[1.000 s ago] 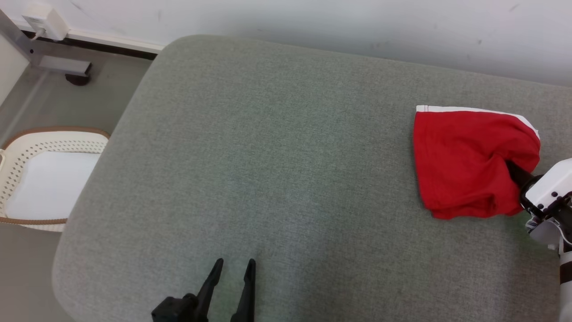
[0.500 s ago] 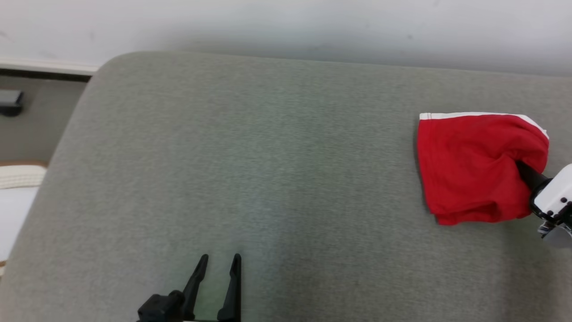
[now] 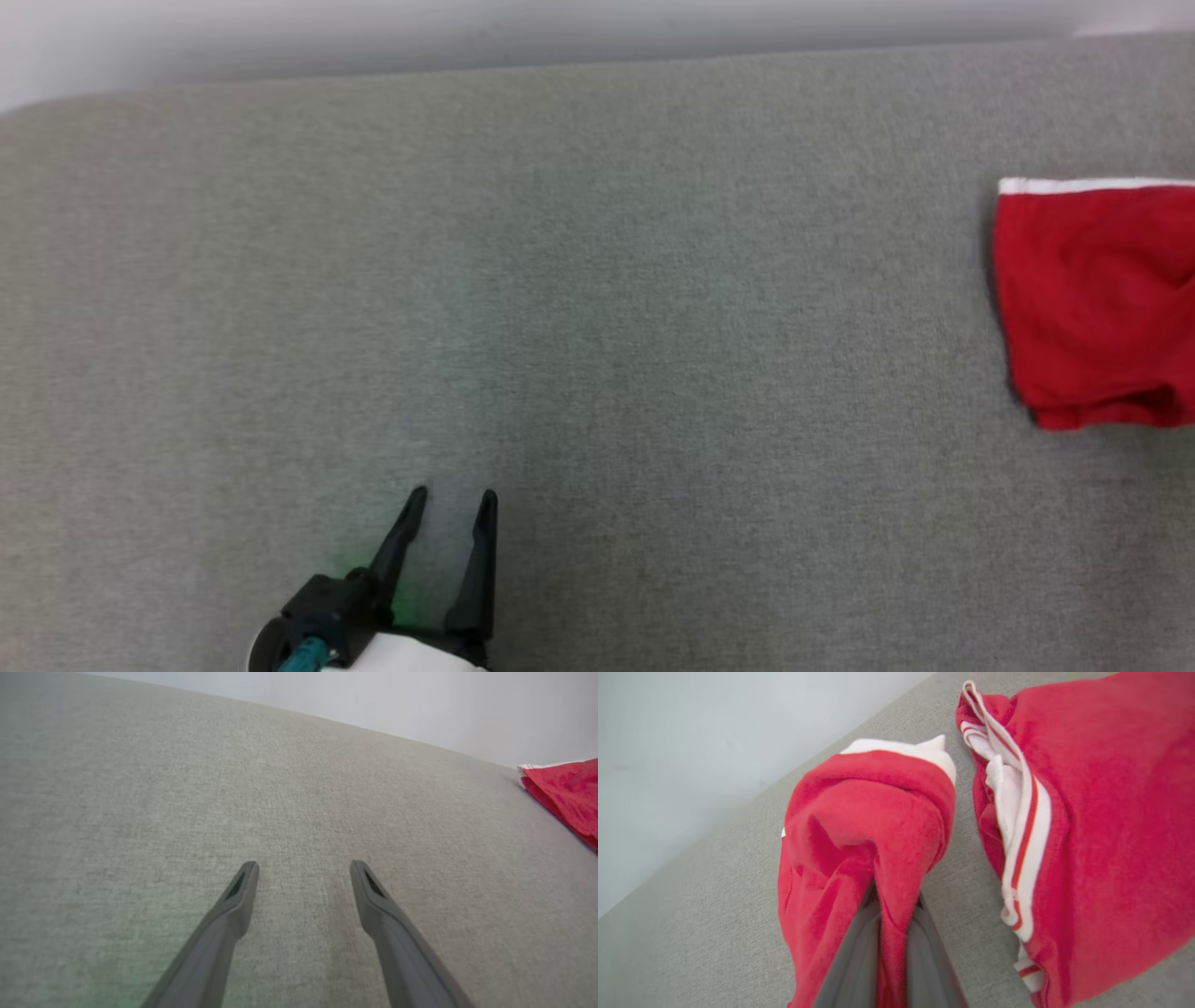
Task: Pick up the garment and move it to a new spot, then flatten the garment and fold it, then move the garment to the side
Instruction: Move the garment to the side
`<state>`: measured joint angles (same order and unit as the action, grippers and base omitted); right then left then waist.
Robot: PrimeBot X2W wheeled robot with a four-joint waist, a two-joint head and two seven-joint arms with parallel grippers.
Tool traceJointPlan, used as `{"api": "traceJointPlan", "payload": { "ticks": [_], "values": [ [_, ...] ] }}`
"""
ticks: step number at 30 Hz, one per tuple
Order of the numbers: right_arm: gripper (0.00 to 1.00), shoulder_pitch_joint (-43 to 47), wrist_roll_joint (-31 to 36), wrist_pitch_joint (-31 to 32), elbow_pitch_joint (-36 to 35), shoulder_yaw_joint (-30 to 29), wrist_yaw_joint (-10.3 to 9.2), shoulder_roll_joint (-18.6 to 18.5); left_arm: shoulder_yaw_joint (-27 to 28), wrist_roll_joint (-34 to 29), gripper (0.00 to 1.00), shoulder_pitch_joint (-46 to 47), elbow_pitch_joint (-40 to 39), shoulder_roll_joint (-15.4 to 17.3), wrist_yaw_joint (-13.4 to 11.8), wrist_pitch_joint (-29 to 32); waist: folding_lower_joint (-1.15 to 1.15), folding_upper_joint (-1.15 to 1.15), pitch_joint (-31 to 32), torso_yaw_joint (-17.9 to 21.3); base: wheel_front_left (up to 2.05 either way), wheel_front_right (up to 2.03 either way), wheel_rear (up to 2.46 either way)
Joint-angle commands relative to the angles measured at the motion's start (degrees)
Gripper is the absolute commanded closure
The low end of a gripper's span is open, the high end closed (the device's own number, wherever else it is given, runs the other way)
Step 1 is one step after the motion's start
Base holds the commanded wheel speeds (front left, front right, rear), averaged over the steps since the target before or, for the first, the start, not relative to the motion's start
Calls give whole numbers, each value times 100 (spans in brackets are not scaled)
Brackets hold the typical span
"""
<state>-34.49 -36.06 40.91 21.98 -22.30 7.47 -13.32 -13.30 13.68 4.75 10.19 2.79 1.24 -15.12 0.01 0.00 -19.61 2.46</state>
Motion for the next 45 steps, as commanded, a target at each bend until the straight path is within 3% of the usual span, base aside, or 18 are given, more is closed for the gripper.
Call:
{"api": "traceJointPlan", "payload": {
  "ticks": [1, 13, 21, 23, 24, 25, 33, 45],
  "values": [
    [100, -118, 18, -45, -54, -72, 1, -107, 51, -132, 0, 94, 17, 24, 40, 3, -1, 0, -236, 174, 0, 0, 0],
    [100, -854, 258, -26, -183, -371, 1, -628, 321, -392, 0, 259, 243, 27, 183, 69, -1, 0, -737, 264, 0, 0, 0],
    [100, -715, 468, 62, -66, -739, 1, -887, 536, -519, 0, 259, 367, 58, 236, 95, -1, 0, -884, 360, 0, 0, 0],
    [86, -643, 688, -25, 28, -833, 1, -991, 599, -553, 0, 282, 381, 78, 251, 98, -1, 0, -929, 379, 0, 0, 0],
    [51, -616, 816, -109, 102, -885, 1, -1039, 629, -561, 0, 296, 381, 87, 263, 106, -1, 0, -955, 387, 0, 0, 0],
    [0, -586, 970, -233, 170, -924, 1, -1089, 658, -577, 0, 310, 385, 93, 264, 123, -1, 0, -979, 392, 0, 0, 0],
    [0, -583, 2137, -1141, 797, -1244, 1, -1050, 793, -641, 0, 333, 432, 88, 313, 133, -1, 0, -1047, 402, 0, 0, 0],
    [0, -250, 2719, -1828, 1198, -1010, 0, -1103, 775, -541, 0, 229, 322, 54, 298, 86, -1, 0, -721, 348, 0, 0, 0]
  ]
}}
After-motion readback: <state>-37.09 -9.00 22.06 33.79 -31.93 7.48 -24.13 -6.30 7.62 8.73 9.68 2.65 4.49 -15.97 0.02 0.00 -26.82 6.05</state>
